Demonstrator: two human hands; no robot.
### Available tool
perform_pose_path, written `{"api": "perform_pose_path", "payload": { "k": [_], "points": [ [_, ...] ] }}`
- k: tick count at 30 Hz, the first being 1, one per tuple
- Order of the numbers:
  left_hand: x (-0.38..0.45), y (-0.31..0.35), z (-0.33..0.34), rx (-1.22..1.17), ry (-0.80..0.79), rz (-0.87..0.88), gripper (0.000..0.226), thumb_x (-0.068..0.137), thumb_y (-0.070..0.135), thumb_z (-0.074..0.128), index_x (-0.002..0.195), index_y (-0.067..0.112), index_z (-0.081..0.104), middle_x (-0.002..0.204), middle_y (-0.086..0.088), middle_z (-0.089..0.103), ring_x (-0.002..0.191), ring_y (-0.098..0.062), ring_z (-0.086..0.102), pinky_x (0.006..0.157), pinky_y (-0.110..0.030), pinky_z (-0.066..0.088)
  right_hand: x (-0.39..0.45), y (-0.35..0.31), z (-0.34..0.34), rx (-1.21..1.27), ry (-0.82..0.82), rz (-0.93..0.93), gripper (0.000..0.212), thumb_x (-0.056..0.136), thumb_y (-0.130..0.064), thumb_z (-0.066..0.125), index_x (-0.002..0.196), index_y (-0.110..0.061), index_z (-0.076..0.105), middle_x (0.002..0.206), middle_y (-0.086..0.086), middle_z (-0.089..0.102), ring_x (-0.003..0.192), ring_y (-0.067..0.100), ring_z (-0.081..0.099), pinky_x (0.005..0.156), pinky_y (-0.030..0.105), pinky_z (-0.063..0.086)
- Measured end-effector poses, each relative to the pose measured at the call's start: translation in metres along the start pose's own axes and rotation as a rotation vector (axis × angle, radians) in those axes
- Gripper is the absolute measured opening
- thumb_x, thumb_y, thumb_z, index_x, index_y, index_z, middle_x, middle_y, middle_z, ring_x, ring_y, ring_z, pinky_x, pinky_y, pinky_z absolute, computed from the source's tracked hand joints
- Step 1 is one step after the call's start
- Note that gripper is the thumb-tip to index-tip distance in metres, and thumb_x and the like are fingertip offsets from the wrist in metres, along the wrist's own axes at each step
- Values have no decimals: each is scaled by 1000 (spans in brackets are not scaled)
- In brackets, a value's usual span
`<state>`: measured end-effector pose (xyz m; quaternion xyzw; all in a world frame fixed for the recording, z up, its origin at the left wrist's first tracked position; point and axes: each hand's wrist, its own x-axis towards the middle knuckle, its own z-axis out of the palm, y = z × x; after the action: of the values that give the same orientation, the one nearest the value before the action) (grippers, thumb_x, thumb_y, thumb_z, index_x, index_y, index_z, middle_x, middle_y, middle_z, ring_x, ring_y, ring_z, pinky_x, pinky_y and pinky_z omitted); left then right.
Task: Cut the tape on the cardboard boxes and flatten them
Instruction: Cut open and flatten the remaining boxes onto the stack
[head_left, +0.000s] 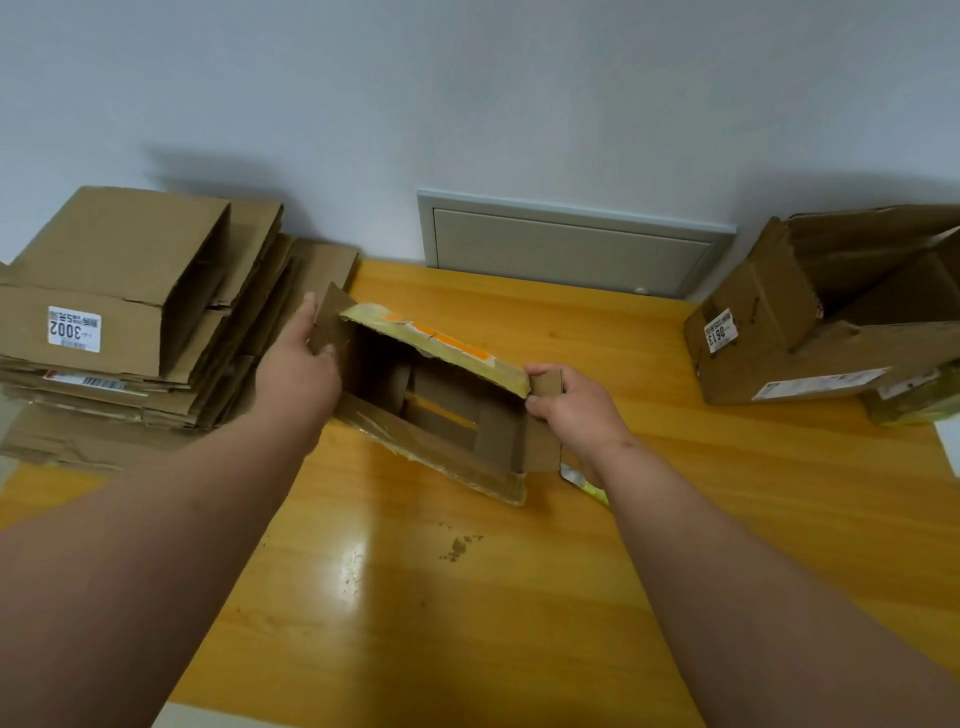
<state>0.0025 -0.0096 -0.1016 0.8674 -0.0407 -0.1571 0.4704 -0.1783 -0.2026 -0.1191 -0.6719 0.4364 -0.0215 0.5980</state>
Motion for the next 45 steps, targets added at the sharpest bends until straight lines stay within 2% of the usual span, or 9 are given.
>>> {"api": "perform_pose_path", "payload": {
  "k": [8,15,22,26,28,31,35,40,45],
  "points": [
    [-5,15,1,-118,-59,-30,40,105,26,40,145,30,43,132,-4,56,116,-21,54,82,-33,50,-15,3,-1,-77,82,-101,43,98,-13,54,135,-34,52,132,0,55,109,18,54,83,28,50],
    [-21,20,-8,467,-106,398,52,104,29,40,154,29,27,151,-9,41,131,-27,44,104,-46,44,-34,13,20,-290,266,-324,54,101,-9,42,152,-24,35,126,-8,38,120,12,44,100,18,34],
    [-38,8,0,1187,-645,566,95,78,77,55,152,51,0,164,8,11,150,-27,10,119,-60,13,-71,28,33,-536,13,-272,79,76,-18,56,151,-22,34,147,-4,28,133,21,38,111,36,37],
    [-41,-15,-17,1193,-694,662,87,72,88,45,147,53,19,160,11,19,145,-24,20,114,-53,28,-81,27,36,-542,60,-251,19,81,-39,60,92,-27,71,101,-4,51,95,20,55,86,36,42],
    [-43,-26,-24,1138,-722,660,78,76,87,36,143,47,39,156,11,29,140,-21,29,111,-45,34,-83,32,42,-529,105,-227,39,91,-37,59,54,-26,49,67,-7,46,67,19,49,69,33,33],
    [-43,-44,-27,1015,-684,618,54,91,61,53,142,43,45,158,7,27,142,-21,24,114,-43,32,-87,42,57,-511,202,-132,11,93,-28,57,86,-23,64,95,-2,58,85,22,58,75,34,46],
    [-44,-54,-25,997,-589,542,58,91,57,57,144,43,39,159,6,22,145,-28,18,113,-49,32,-84,51,75,-400,215,-8,60,94,-21,58,148,-27,33,147,5,30,125,25,46,95,30,40],
    [-31,-55,-20,1044,-608,469,81,84,71,53,152,39,23,164,3,9,149,-34,12,118,-52,25,-85,44,84,-277,157,81,100,83,-21,69,157,-34,3,151,0,37,130,26,47,100,39,46],
    [-26,-45,-15,1100,-704,447,110,63,90,53,154,43,11,166,0,-8,152,-27,-8,119,-60,10,-90,45,86,-60,50,147,23,82,-15,67,105,-16,63,87,3,64,74,15,60,72,31,48]
  ]
}}
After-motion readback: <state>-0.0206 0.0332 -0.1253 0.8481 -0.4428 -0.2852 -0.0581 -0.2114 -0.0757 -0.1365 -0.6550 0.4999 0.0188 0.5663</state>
